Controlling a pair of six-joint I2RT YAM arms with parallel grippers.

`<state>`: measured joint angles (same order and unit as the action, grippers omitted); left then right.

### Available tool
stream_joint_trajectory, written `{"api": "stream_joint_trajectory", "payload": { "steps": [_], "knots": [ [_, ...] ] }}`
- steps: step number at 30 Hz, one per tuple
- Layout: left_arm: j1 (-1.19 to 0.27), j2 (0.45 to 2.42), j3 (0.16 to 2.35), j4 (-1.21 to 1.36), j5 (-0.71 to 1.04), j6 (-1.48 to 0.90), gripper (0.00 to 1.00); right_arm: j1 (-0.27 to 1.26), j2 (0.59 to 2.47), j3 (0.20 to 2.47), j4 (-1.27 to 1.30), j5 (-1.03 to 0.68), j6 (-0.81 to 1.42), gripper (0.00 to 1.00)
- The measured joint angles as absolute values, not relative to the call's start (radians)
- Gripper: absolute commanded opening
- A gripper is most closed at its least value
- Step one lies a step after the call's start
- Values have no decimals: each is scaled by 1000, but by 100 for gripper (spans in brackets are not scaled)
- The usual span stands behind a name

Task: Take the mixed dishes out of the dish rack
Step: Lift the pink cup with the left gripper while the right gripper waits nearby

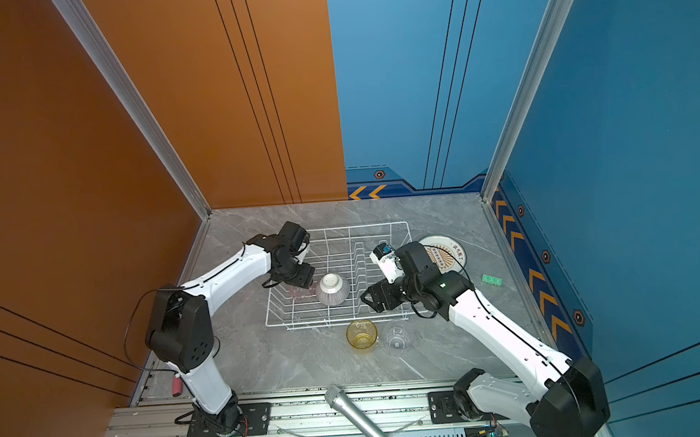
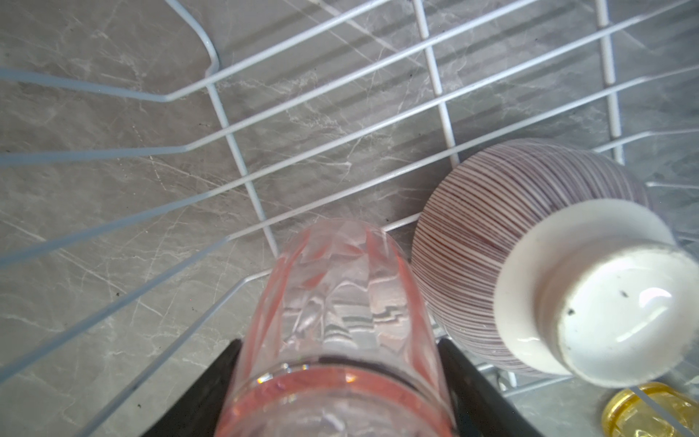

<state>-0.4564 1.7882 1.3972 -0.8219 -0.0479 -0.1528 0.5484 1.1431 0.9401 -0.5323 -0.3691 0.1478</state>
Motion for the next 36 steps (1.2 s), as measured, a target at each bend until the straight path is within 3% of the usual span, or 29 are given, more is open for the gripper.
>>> {"api": "stream_joint_trajectory", "payload": {
  "steps": [21, 24, 36],
  "knots": [
    [-456, 1786, 1398, -824, -40, -146, 26, 542, 1143, 938, -503, -376, 159, 86],
    [-456, 1786, 1398, -827, -36, -144, 19, 542, 1141, 934, -500, -376, 159, 86],
    [-456, 1784, 1398, -829, -31, -138, 17, 537, 1134, 925, -493, -375, 163, 86]
  ]
}}
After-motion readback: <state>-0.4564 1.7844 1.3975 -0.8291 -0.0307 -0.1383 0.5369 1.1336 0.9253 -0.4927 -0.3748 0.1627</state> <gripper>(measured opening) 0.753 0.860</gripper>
